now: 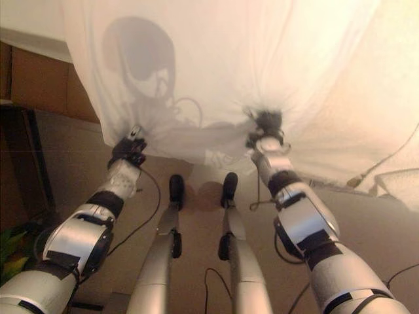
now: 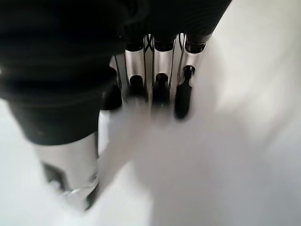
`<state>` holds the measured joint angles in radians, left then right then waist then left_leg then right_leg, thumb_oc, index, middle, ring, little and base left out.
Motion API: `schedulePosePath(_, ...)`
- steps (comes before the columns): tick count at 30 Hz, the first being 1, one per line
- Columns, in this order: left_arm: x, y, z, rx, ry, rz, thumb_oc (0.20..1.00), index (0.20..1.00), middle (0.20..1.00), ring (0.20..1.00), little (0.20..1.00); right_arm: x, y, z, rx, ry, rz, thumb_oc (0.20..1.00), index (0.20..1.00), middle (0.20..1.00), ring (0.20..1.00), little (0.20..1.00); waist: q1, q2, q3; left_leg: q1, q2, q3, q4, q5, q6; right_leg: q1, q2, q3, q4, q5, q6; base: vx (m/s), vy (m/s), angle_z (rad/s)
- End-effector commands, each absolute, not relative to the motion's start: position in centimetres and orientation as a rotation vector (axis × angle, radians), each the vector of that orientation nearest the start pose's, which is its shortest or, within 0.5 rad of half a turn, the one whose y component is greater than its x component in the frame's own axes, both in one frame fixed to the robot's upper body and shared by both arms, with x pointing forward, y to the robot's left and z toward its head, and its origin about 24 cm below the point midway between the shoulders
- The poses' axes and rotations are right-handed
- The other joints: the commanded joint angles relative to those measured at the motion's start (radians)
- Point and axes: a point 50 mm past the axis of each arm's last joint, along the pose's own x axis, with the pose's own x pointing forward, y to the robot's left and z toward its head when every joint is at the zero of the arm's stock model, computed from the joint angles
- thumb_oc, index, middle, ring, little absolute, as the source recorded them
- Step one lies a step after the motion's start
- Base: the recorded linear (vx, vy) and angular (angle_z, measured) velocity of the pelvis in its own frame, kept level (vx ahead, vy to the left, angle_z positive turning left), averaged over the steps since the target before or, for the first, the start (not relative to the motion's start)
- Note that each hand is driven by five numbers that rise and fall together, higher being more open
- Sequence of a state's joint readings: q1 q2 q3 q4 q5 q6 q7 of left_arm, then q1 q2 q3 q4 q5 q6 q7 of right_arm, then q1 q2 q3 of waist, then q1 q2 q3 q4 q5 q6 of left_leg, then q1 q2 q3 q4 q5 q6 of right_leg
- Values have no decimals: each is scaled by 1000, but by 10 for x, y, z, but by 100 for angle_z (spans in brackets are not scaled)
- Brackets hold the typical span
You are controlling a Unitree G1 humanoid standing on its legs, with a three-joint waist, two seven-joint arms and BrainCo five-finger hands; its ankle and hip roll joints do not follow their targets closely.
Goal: Make the bed
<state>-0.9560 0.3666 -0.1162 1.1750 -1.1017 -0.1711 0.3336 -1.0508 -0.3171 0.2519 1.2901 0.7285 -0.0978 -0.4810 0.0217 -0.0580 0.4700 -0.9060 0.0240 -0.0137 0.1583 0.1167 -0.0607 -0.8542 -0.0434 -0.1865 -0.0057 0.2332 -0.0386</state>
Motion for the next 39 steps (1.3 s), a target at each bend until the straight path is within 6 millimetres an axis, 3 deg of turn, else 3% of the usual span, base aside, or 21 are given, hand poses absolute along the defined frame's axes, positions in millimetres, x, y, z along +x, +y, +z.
schedulePosePath(1, 362, 256, 53, -789, 168, 720, 1000, 1000, 1000, 1000, 1000, 336, -244, 2, 118, 537, -750, 1000, 1000, 1000, 1000, 1000, -11, 55, 50, 55, -98, 8, 9, -65, 30, 37, -34, -5, 157, -163, 127, -24, 61, 10)
schedulePosePath(3, 357, 237, 38, -840, 178, 673, 1000, 1000, 1000, 1000, 1000, 296, -251, -43, 41, 689, -771, 1000, 1000, 1000, 1000, 1000, -21, 53, 50, 64, -104, 9, 67, -92, 41, 46, -41, -2, 218, -196, 121, -4, 62, 7)
schedulePosePath(4, 353, 231, 35, -786, 161, 634, 1000, 1000, 1000, 1000, 1000, 273, -258, -62, 3, 749, -780, 1000, 1000, 1000, 1000, 1000, -23, 56, 50, 79, -107, 7, 99, -110, 47, 55, -45, -1, 265, -221, 116, -24, 57, 3)
schedulePosePath(5, 350, 231, 31, -749, 171, 622, 1000, 1000, 1000, 1000, 1000, 259, -263, -71, -8, 782, -788, 1000, 1000, 1000, 1000, 1000, -28, 55, 50, 91, -109, 7, 121, -121, 51, 63, -47, 2, 293, -235, 112, -23, 53, 5)
schedulePosePath(6, 342, 232, 18, -734, 206, 626, 1000, 1000, 1000, 1000, 1000, 228, -269, -92, 4, 868, -807, 1000, 1000, 1000, 1000, 1000, -37, 53, 50, 139, -114, 4, 157, -145, 59, 100, -51, 11, 353, -274, 103, -12, 28, 9)
schedulePosePath(8, 337, 233, 13, -729, 212, 627, 1000, 1000, 1000, 1000, 1000, 217, -269, -99, 19, 887, -812, 1000, 1000, 1000, 1000, 1000, -41, 48, 50, 173, -117, 2, 170, -155, 62, 132, -52, 13, 371, -288, 98, -13, -9, 14)
schedulePosePath(9, 326, 234, -4, -700, 265, 637, 1000, 1000, 1000, 1000, 1000, 201, -268, -109, 24, 928, -813, 1000, 1000, 1000, 1000, 1000, -44, 45, 50, 243, -117, -3, 172, -162, 63, 202, -53, 9, 381, -305, 93, -14, -29, 9)
schedulePosePath(10, 325, 235, -5, -698, 269, 638, 1000, 1000, 1000, 1000, 1000, 199, -268, -110, 22, 932, -813, 1000, 1000, 1000, 1000, 1000, -44, 45, 50, 251, -117, -3, 169, -163, 62, 210, -53, 8, 378, -306, 93, -15, -46, -6)
schedulePosePath(12, 299, 242, -36, -672, 383, 703, 1000, 1000, 1000, 1000, 1000, 193, -266, -114, 35, 938, -801, 1000, 1000, 1000, 1000, 1000, -50, 39, 50, 401, -110, -5, 140, -167, 58, 358, -50, 0, 355, -314, 90, 12, -44, -25)
schedulePosePath(13, 297, 242, -39, -670, 389, 706, 1000, 1000, 1000, 1000, 1000, 190, -266, -116, 32, 944, -800, 1000, 1000, 1000, 1000, 1000, -51, 38, 50, 415, -110, -6, 130, -165, 58, 372, -49, -1, 347, -313, 90, -69, -24, -15)
schedulePosePath(15, 278, 243, -59, -614, 472, 715, 1000, 1000, 1000, 1000, 1000, 199, -266, -111, 18, 909, -767, 1000, 1000, 1000, 1000, 1000, -54, 41, 34, 507, -105, 4, 81, -133, 58, 461, -41, -9, 307, -280, 90, -27, -33, -6)
schedulePosePath(16, 252, 251, -79, -519, 555, 711, 1000, 1000, 1000, 1000, 1000, 192, -268, -114, 6, 901, -740, 1000, 1000, 1000, 1000, 1000, -52, 46, -16, 597, -99, 10, 17, -122, 55, 537, -29, 0, 252, -273, 94, 104, -40, -33)
schedulePosePath(17, 251, 251, -79, -518, 557, 711, 1000, 1000, 1000, 1000, 1000, 191, -268, -114, 5, 903, -740, 1000, 1000, 1000, 1000, 1000, -52, 46, -14, 603, -98, 10, 12, -121, 55, 543, -28, 0, 248, -271, 94, 134, -31, -56)
schedulePosePath(19, 223, 260, -96, -371, 656, 687, 1000, 1000, 1000, 1000, 1000, 194, -267, -112, 16, 854, -693, 1000, 1000, 1000, 1000, 1000, -51, 51, -75, 664, -89, 17, -52, -100, 52, 601, -16, 5, 181, -256, 102, 88, -33, -39)
schedulePosePath(23, 169, 268, -125, -103, 859, 586, 1000, 1000, 1000, 1000, 1000, 173, -268, -121, -52, 892, -572, 1000, 1000, 1000, 1000, 1000, -45, 55, -185, 770, -78, 44, -152, -69, 43, 702, 13, 10, 78, -230, 119, 82, -49, -32)
schedulePosePath(26, 142, 263, -137, 95, 972, 445, 1000, 1000, 1000, 1000, 1000, 163, -265, -126, -112, 917, -473, 1000, 1000, 1000, 1000, 1000, -43, 53, -258, 839, -75, 59, -192, -70, 40, 769, 27, 16, 20, -216, 126, 97, -31, -1)
schedulePosePath(29, 113, 252, -149, 290, 1072, 274, 1000, 1000, 1000, 1000, 1000, 152, -261, -130, -285, 941, -308, 1000, 1000, 1000, 1000, 1000, -34, 46, -323, 905, -75, 77, -210, -86, 40, 843, 35, 30, -45, -197, 134, 58, 2, -6)
schedulePosePath(32, 107, 245, -153, 344, 1094, 188, 1000, 1000, 1000, 1000, 1000, 144, -258, -135, -356, 984, -219, 1000, 1000, 1000, 1000, 1000, -29, 43, -343, 936, -73, 87, -222, -90, 41, 868, 37, 34, -51, -196, 135, 31, 7, -10)
schedulePosePath(36, 96, 237, -158, 362, 1138, 90, 1000, 1000, 1000, 1000, 1000, 118, -250, -149, -458, 1107, -53, 1000, 1000, 1000, 1000, 1000, -27, 34, -373, 973, -70, 91, -244, -90, 41, 900, 41, 29, -45, -204, 133, 6, 2, -5)
schedulePosePath(39, 95, 236, -159, 393, 1149, 41, 1000, 1000, 1000, 1000, 1000, 111, -247, -152, -481, 1133, -21, 1000, 1000, 1000, 1000, 1000, -28, 31, -381, 986, -69, 92, -246, -95, 42, 916, 40, 27, -49, -206, 134, 0, 0, 0)
